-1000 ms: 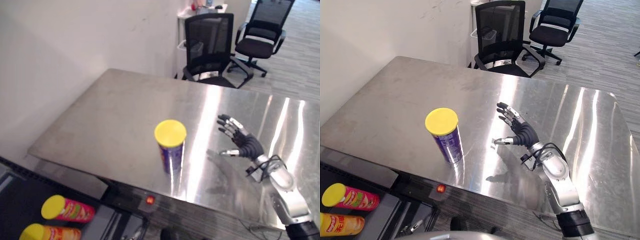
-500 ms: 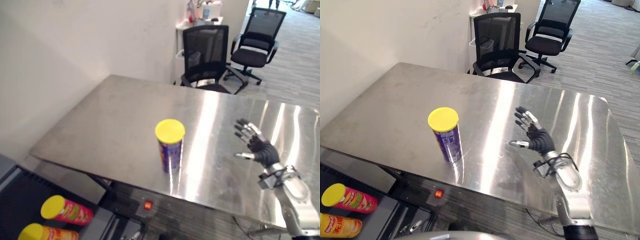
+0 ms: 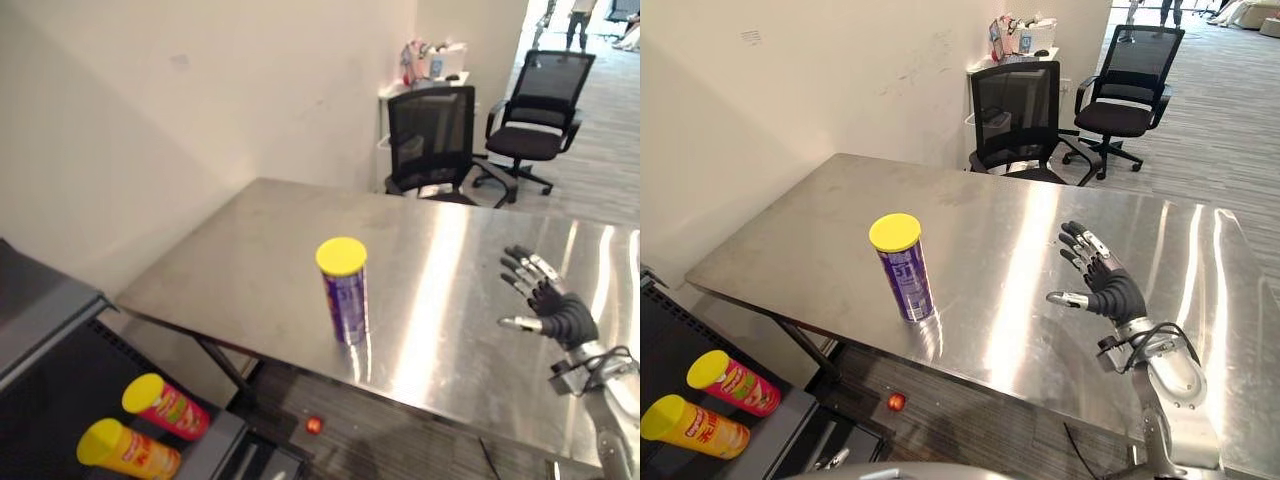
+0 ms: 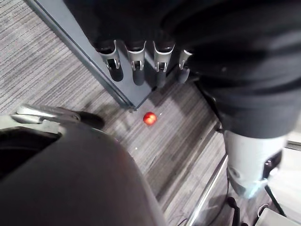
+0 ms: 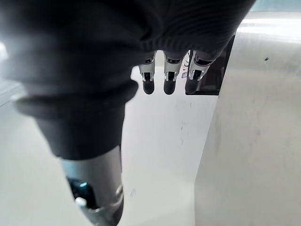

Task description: Put the gum and the chips on the shelf.

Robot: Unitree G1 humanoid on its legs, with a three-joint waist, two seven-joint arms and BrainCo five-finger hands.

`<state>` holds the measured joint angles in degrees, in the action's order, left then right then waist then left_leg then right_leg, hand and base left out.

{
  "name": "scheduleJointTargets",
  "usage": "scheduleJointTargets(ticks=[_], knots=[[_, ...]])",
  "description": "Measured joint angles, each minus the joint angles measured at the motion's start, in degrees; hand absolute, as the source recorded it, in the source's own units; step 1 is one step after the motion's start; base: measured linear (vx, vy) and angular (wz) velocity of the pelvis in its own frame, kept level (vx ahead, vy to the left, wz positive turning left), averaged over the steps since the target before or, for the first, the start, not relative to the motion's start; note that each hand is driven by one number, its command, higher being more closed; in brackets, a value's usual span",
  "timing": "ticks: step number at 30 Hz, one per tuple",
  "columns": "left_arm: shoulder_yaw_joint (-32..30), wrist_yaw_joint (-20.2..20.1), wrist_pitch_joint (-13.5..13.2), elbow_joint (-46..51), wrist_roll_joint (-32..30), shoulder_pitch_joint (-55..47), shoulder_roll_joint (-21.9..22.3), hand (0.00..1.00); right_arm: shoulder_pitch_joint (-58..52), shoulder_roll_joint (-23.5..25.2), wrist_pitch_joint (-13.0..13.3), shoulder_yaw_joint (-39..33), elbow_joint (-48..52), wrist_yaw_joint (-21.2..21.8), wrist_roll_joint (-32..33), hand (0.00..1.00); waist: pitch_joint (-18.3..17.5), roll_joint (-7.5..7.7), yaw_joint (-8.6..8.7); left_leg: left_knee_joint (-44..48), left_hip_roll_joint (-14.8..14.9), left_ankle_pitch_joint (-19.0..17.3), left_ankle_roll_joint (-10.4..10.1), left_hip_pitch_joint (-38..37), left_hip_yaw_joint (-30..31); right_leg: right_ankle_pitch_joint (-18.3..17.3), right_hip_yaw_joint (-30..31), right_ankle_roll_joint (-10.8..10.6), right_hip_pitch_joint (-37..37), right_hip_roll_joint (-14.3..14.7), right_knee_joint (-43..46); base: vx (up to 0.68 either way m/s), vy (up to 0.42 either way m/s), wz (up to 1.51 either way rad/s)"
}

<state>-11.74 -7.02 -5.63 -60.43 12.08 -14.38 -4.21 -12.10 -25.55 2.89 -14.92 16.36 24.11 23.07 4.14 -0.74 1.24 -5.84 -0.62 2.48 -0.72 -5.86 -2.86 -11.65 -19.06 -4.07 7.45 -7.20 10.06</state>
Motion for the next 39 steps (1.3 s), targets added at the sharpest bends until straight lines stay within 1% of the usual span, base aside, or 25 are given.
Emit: scheduleJointTargets(ticks=[4, 8, 10, 15, 16, 18, 22, 26, 30, 36, 39], knots=[[0.0, -0.27, 0.0, 0.08, 0.02, -0.32, -0.12, 0.0, 0.33, -2.73, -0.17, 0.55, -1.33, 0.21, 0.06, 0.0, -0.12, 0.2, 0.0, 0.0, -0.03, 0.32, 0.22, 0.69, 0.53, 0.02, -0.67, 0.02, -0.27, 0.0, -0.11, 0.02, -0.023, 0.09], [0.09, -0.35, 0.25, -0.27, -0.07, -1.93, -0.43, 0.0, 2.57, -4.8, -0.81, 2.98, -4.54, 0.22, 0.6, 0.0, -0.47, 0.61, -0.18, -0.01, -0.08, 0.31, 0.21, 0.73, 0.61, 0.02, -0.7, 0.02, -0.23, 0.01, -0.29, 0.0, 0.0, 0.0], [0.22, -0.43, 0.82, -0.58, -0.07, -3.13, -0.44, 0.0, 4.4, -7.74, -1.37, 5.11, -7.14, 0.23, 1.86, 0.0, -0.47, 0.61, -0.39, -0.01, -0.16, 0.34, 0.25, 0.78, 0.88, 0.02, -0.89, 0.03, -0.2, -0.04, -0.31, 0.0, -0.01, 0.04], [1.45, -0.63, 0.85, -0.63, -0.06, -4.07, -0.75, 0.0, 8.58, -12.58, -1.88, 8.66, -12.77, 0.25, 2.75, 0.0, -0.51, 0.67, -0.61, -0.03, -0.24, 1.13, 0.27, 1.78, 2.27, 0.08, -2.68, 0.01, -0.27, -0.03, -0.93, -0.02, -0.017, 0.17], [1.88, -0.68, 0.85, -0.62, -0.02, -4.11, -0.88, 0.0, 9.04, -13.67, -2.34, 9.38, -13.04, 0.26, 3.09, 0.0, -0.51, 0.67, -1.17, -0.04, -0.23, 1.24, 0.22, 1.88, 2.49, 0.08, -2.94, 0.01, -0.25, -0.01, -0.93, -0.01, -0.019, 0.18], [2.4, -0.72, 0.87, -0.61, -0.01, -4.56, -0.94, 0.0, 10.67, -15.09, -2.64, 11.35, -13.06, 0.44, 4.29, 0.0, -0.51, 0.68, -1.53, -0.04, -0.21, 1.3, 0.17, 1.91, 2.7, 0.08, -3.13, 0.01, -0.21, 0.03, -0.95, 0.0, -0.019, 0.06], [2.98, -0.72, 0.86, -0.58, 0.07, -5.31, -0.89, 0.0, 13.27, -16.56, -2.7, 14.34, -13.05, 1.5, 5.12, 0.0, -0.56, 0.83, -1.56, -0.03, -0.34, 1.58, 0.18, 2.67, 3.57, 0.09, -4.1, 0.01, -0.35, -0.02, -1.12, 0.01, -0.02, 0.13], [3.0, -0.72, 0.84, -0.47, 0.09, -5.5, -0.95, 0.0, 15.97, -16.72, -3.04, 17.02, -13.0, 2.59, 6.46, 0.0, -0.55, 1.03, -2.17, -0.03, -0.38, 1.63, 0.19, 2.75, 3.68, 0.11, -4.21, 0.0, -0.33, -0.01, -1.09, 0.0, -0.004, 0.02], [3.03, -0.7, 0.83, -0.42, 0.09, -5.5, -0.94, 0.0, 18.07, -16.75, -3.07, 19.31, -12.84, 2.59, 6.82, 0.0, -0.55, 1.05, -2.9, -0.03, -0.43, 1.66, 0.2, 2.83, 3.97, 0.12, -4.29, -0.02, -0.32, 0.0, -1.21, 0.0, 0.0, 0.0], [3.5, -0.56, 0.83, -0.19, 0.11, -5.49, -1.04, 0.0, 21.59, -16.76, -3.29, 22.38, -12.77, 2.46, 7.12, 0.0, -0.51, 1.11, -3.0, -0.03, -0.58, 1.99, 0.17, 3.68, 5.2, 0.32, -5.59, -0.09, -0.3, 0.08, -1.92, 0.01, -0.015, 0.11], [3.61, -0.55, 0.83, 0.02, 0.12, -5.5, -1.05, 0.0, 23.86, -16.74, -3.37, 24.59, -12.77, 2.17, 7.13, 0.0, -0.48, 1.14, -3.39, -0.05, -0.6, 2.0, 0.16, 3.75, 5.23, 0.32, -5.64, -0.09, -0.29, 0.1, -1.99, 0.0, -0.004, 0.02]])
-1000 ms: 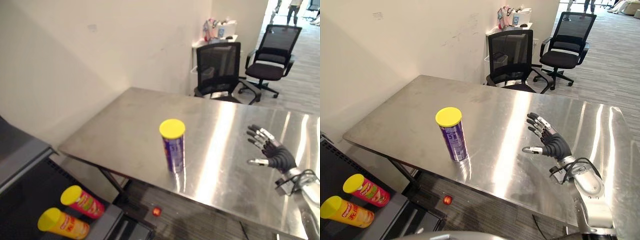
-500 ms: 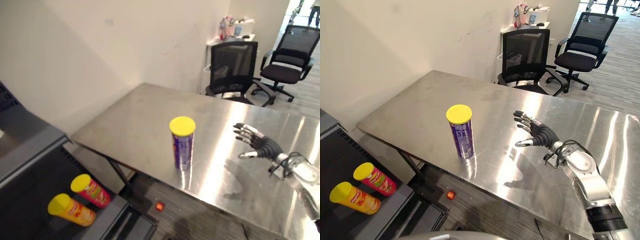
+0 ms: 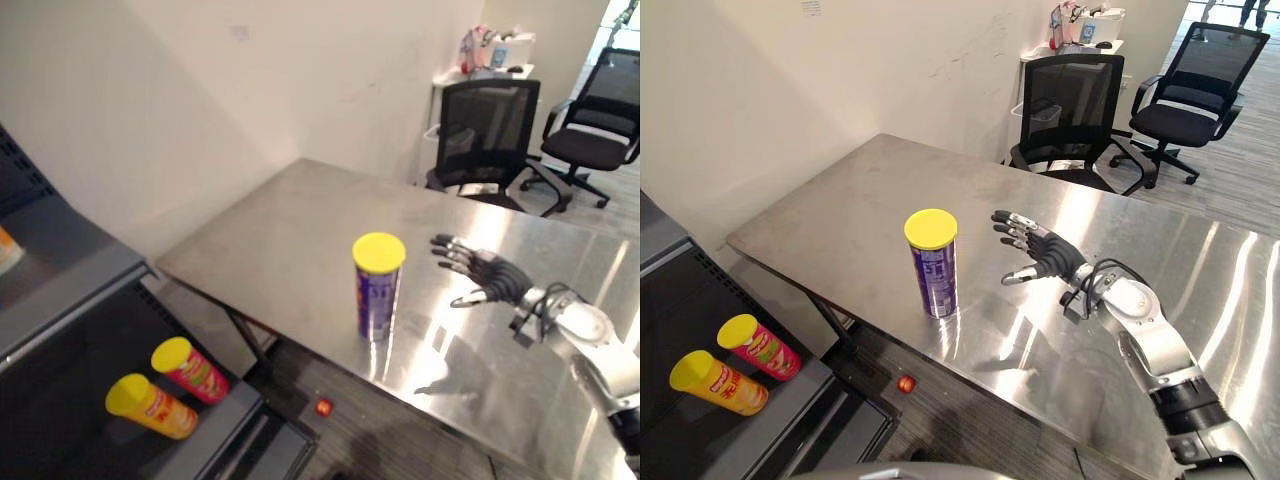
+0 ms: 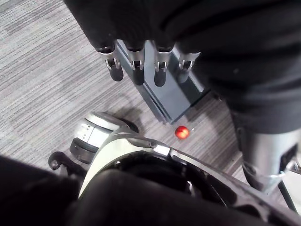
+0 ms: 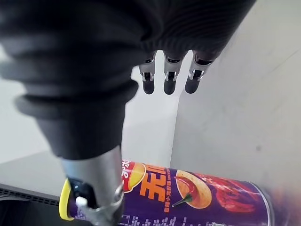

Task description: Put the gum and the chips on the shelf.

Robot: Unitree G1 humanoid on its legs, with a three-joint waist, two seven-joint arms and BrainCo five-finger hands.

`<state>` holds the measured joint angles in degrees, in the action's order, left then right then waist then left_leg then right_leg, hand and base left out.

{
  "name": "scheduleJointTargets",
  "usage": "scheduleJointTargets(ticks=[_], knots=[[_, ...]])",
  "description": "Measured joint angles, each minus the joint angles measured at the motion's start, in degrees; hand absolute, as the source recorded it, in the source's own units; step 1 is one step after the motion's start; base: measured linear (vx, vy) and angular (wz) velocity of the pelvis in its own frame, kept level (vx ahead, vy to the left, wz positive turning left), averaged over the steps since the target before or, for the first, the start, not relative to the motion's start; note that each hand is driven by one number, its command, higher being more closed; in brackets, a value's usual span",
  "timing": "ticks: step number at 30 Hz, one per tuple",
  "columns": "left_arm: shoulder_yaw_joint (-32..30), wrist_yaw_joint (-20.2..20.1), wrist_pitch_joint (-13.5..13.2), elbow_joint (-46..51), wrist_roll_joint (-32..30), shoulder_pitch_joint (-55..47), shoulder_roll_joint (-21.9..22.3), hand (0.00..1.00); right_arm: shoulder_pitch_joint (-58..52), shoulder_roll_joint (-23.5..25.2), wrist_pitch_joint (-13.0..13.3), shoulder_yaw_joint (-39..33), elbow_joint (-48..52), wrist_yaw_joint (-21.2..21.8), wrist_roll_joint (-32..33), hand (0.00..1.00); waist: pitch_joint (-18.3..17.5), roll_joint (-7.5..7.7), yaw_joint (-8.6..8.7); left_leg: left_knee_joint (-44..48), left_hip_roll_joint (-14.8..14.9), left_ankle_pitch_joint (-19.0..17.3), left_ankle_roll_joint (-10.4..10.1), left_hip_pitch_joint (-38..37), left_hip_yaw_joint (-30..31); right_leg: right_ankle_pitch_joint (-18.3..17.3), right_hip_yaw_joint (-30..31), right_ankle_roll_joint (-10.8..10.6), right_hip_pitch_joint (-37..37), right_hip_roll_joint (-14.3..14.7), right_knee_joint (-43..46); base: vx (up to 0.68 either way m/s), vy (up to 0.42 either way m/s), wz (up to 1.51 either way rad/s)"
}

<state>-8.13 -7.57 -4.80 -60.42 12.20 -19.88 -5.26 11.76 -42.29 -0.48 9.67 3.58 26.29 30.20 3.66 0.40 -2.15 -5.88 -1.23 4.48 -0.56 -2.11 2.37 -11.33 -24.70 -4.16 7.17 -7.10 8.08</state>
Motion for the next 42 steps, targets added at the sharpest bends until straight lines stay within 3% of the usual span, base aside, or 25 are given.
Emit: scheduleJointTargets(ticks=[13, 25, 32, 42], knots=[[2.23, 0.17, -0.02, 0.42, 0.66, 0.61, -0.72, 0.0, 5.4, 0.81, -0.01, 3.85, -0.39, -2.18, -0.02, 0.0, 2.33, 0.14, -0.37, -0.03, 0.29, 0.12, -0.11, 1.14, -0.03, 0.3, 0.12, 0.24, -1.0, 0.43, -0.43, 0.0, -0.001, 0.0], [3.41, 1.08, -0.02, 2.21, 3.31, 1.12, -1.41, 0.0, 8.78, 9.0, -0.16, 7.53, -2.89, -3.61, -0.91, 0.0, 4.56, 0.23, -1.47, -0.05, 0.76, 0.2, -0.44, 1.74, -0.05, 0.57, 0.1, 0.63, -1.3, 1.06, -1.12, 0.01, -0.009, 0.0], [3.37, 1.12, 0.01, 2.24, 3.3, 1.9, -1.55, 0.0, 8.79, 9.98, -0.32, 9.1, -2.97, -3.57, -1.19, 0.0, 4.62, 0.28, -2.78, -0.07, 0.76, 0.31, -0.51, 1.96, 0.02, 0.63, 0.09, 0.71, -1.81, 1.1, -1.14, 0.02, -0.002, 0.0], [3.34, 1.17, 0.03, 2.25, 3.29, 1.89, -1.64, 0.0, 9.98, 11.91, -0.38, 11.13, -2.97, -3.35, -2.76, 0.0, 4.71, 0.44, -2.8, -0.08, 0.84, 0.32, -0.53, 1.93, -0.01, 0.67, 0.14, 0.7, -1.79, 1.15, -1.18, 0.0, 0.0, 0.0]])
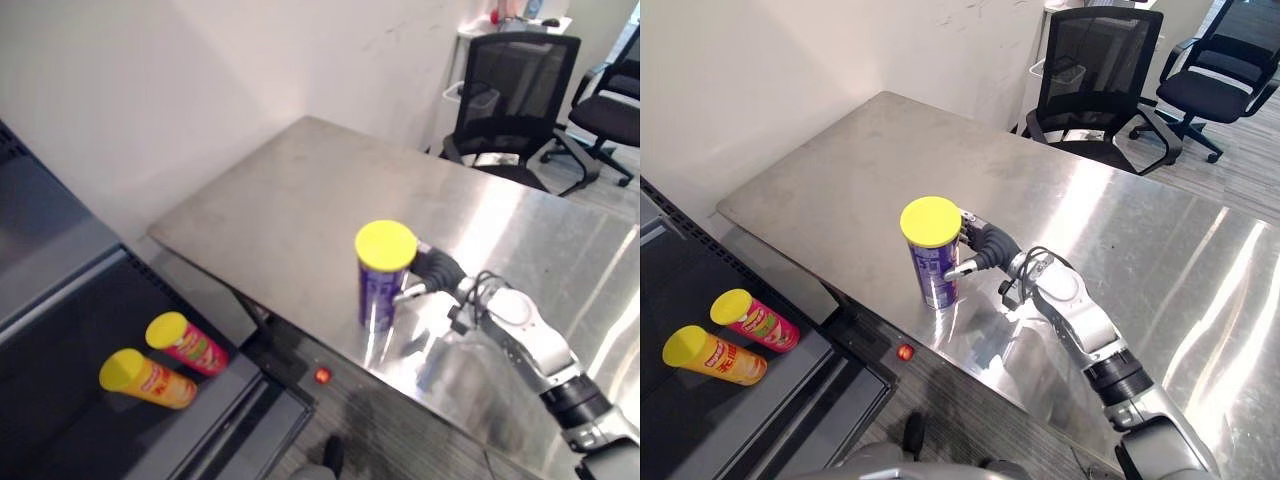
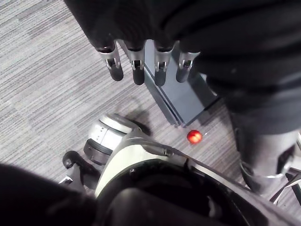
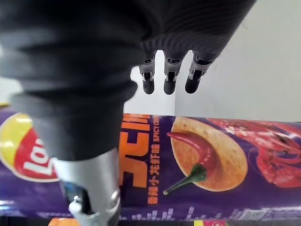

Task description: Put the gum and the chips on the shelf.

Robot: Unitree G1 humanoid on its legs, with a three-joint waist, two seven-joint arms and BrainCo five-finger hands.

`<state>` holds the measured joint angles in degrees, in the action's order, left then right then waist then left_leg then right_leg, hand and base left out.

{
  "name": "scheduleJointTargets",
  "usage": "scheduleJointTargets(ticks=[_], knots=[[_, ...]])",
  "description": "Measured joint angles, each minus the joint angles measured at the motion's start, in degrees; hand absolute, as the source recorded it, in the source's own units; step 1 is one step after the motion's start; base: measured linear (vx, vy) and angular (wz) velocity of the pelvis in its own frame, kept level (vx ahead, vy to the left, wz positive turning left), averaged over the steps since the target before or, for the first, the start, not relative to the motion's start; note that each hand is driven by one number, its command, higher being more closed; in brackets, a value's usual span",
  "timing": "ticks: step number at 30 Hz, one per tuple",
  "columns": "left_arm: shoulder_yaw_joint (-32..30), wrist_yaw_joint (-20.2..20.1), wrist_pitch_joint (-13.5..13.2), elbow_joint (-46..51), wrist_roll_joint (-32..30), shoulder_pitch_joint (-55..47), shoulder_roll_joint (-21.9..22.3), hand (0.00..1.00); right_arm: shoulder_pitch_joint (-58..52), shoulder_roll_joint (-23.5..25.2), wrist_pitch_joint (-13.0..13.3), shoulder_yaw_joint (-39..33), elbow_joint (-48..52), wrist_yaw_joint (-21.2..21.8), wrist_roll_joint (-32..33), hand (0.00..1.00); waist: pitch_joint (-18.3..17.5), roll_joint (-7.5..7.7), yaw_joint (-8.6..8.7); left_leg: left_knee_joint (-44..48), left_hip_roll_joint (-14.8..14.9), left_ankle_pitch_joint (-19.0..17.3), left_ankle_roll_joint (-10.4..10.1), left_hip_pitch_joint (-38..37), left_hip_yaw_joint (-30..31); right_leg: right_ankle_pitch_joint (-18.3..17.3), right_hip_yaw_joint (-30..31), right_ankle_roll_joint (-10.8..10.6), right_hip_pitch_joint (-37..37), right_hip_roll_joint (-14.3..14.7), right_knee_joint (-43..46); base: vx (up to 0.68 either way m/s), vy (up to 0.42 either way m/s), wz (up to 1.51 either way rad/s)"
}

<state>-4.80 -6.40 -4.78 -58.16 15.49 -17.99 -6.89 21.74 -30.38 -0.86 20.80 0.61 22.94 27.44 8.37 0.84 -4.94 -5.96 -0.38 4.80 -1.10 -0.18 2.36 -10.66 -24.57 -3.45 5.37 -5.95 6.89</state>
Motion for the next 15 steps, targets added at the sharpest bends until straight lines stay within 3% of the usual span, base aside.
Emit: scheduleJointTargets(ticks=[11, 15], knots=[[-0.03, 0.0, 0.01, 0.09, 0.02, 0.0, -0.04, 0.0, 2.89, 0.23, -0.11, 0.1, -1.1, -0.23, -0.01, 0.0, 0.06, 0.09, -0.15, -0.02, 0.0, 0.0, -0.01, 0.06, -0.04, 0.07, -0.03, 0.01, 0.04, 0.09, -0.33, 0.0, 0.0, 0.0], [-0.08, 0.01, 0.01, 0.09, 0.04, 0.0, -0.04, 0.0, 2.95, 2.36, -0.19, 0.25, -1.12, -0.18, -0.02, 0.0, 0.07, 0.12, -0.13, -0.02, 0.03, 0.0, -0.01, 0.03, -0.03, 0.1, -0.03, 0.02, 0.08, 0.11, -0.37, 0.0, 0.0, 0.0]])
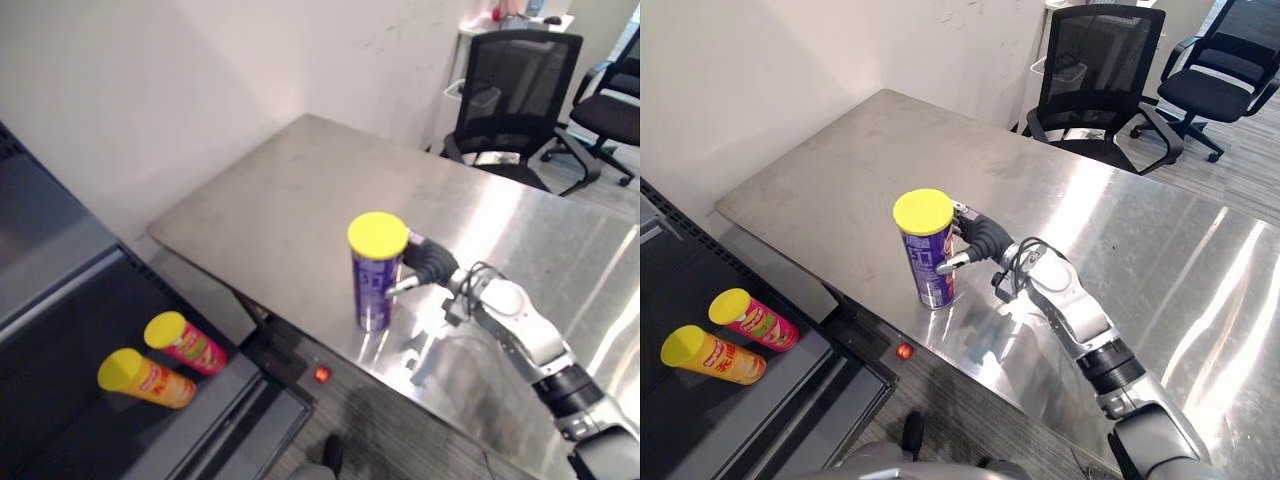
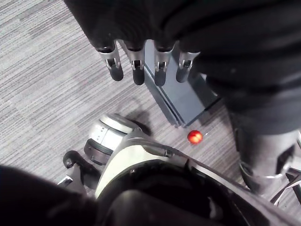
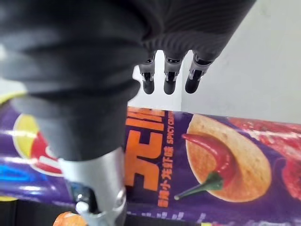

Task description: Put the gum and the chips on the shelf.

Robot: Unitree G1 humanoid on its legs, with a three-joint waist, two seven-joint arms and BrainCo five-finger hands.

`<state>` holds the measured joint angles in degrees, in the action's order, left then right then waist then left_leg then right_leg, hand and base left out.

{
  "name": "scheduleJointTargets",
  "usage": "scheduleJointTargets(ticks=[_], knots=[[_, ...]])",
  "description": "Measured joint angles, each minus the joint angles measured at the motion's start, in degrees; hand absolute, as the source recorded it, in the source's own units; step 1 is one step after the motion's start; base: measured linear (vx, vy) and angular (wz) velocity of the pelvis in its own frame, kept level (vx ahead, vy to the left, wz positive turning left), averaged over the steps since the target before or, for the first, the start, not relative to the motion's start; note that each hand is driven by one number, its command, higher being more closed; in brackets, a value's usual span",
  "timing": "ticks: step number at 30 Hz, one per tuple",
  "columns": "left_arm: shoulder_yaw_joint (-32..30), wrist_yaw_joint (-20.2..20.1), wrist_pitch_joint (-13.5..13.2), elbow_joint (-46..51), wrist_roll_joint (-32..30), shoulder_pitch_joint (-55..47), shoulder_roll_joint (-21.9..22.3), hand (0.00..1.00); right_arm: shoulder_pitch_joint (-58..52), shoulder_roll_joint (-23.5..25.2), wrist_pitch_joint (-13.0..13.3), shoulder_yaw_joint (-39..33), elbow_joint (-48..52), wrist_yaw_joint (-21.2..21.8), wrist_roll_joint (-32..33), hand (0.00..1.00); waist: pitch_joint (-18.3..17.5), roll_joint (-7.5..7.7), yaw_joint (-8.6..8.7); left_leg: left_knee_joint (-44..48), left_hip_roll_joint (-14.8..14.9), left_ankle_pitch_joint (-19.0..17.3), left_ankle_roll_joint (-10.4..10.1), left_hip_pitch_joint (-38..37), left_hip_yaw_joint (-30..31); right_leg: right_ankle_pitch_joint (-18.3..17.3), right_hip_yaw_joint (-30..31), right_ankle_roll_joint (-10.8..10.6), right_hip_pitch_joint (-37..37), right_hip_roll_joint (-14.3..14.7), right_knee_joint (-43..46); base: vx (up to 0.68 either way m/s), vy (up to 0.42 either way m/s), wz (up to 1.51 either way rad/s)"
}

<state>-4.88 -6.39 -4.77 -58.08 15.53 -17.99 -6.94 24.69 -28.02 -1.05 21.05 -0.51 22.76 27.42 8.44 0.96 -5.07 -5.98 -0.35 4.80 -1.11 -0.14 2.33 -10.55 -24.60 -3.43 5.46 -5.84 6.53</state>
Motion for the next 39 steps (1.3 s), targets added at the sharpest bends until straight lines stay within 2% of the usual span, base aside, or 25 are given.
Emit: scheduleJointTargets(ticks=[11, 12, 18, 24, 29, 35, 38, 39], knots=[[-0.03, 0.37, 0.1, 0.41, 0.01, 0.0, -0.02, 0.0, 1.79, 1.79, -0.3, 2.19, -0.33, 0.17, 0.0, 0.0, 0.04, 0.08, -0.41, 0.0, 0.27, 0.06, 0.03, 0.13, 0.05, 0.7, 0.28, 0.44, 0.09, 0.3, -0.7, 0.0, 0.0, -0.01], [-0.03, 0.45, 0.26, 0.52, 0.01, 0.0, -0.02, 0.0, 2.31, 1.76, -0.3, 2.24, -0.32, 0.18, 0.0, 1.0, 0.04, 0.08, -0.46, 0.0, 0.38, 0.08, 0.01, 0.15, 0.02, 0.88, 0.5, 0.49, 0.09, 0.47, -0.89, -0.01, -0.013, -0.09], [-0.04, 0.68, 0.38, 1.02, 0.02, 0.34, -0.02, 0.0, 3.02, 0.88, -0.36, 2.58, 0.22, 0.45, -0.46, 1.0, -0.01, 0.06, -1.48, 0.01, 1.37, 0.26, -0.26, 0.87, -0.07, 1.63, 1.39, 1.19, -0.26, 1.65, -1.6, -0.04, -0.024, -0.05], [-0.54, 0.65, 0.46, 0.98, 0.06, 0.45, 0.11, 0.0, 3.27, 0.41, -0.83, 3.65, 0.93, 1.1, -0.63, 1.0, -0.02, 0.06, -1.56, 0.0, 2.54, 0.47, -0.59, 0.95, 0.07, 1.83, 1.82, 1.54, -0.29, 2.85, -1.64, -0.03, -0.046, -0.01], [-1.49, 0.66, 0.49, 0.9, -0.03, 0.45, 0.36, 0.0, 3.34, -2.95, -1.15, 3.39, 2.39, 1.02, -0.55, 1.0, -0.22, 0.17, -1.54, 0.01, 3.21, 0.58, -0.74, 0.95, -0.18, 1.9, 2.25, 1.64, -0.32, 3.54, -1.94, -0.01, -0.027, -0.04], [-1.8, 0.56, 0.46, 0.23, -0.04, 0.72, 0.38, 0.0, 3.34, -5.7, -1.16, -0.72, 3.93, 0.32, -0.47, 1.0, -0.88, 0.35, -1.39, 0.01, 3.66, 0.97, -1.46, 0.92, -0.79, 2.04, 2.63, 1.86, -0.32, 4.04, -2.41, 0.03, -0.023, -0.04], [-1.78, 0.47, 0.46, -0.44, -0.05, 0.96, 0.24, 0.0, 3.25, -7.49, -1.16, -5.0, 7.04, 0.26, -0.48, 1.0, -1.34, 0.41, -1.16, 0.01, 3.65, 1.04, -1.54, 0.34, -1.69, 2.15, 3.31, 2.01, -0.31, 3.98, -2.45, 0.04, 0.002, -0.1], [-1.79, 0.47, 0.47, -0.72, -0.05, 0.94, 0.23, 0.0, 3.25, -7.56, -1.14, -8.41, 8.73, 0.06, -0.48, 1.0, -1.52, 0.37, -0.84, 0.02, 3.6, 1.04, -1.54, 0.21, -1.84, 2.18, 3.46, 2.04, -0.27, 3.93, -2.43, 0.03, 0.006, -0.06]])
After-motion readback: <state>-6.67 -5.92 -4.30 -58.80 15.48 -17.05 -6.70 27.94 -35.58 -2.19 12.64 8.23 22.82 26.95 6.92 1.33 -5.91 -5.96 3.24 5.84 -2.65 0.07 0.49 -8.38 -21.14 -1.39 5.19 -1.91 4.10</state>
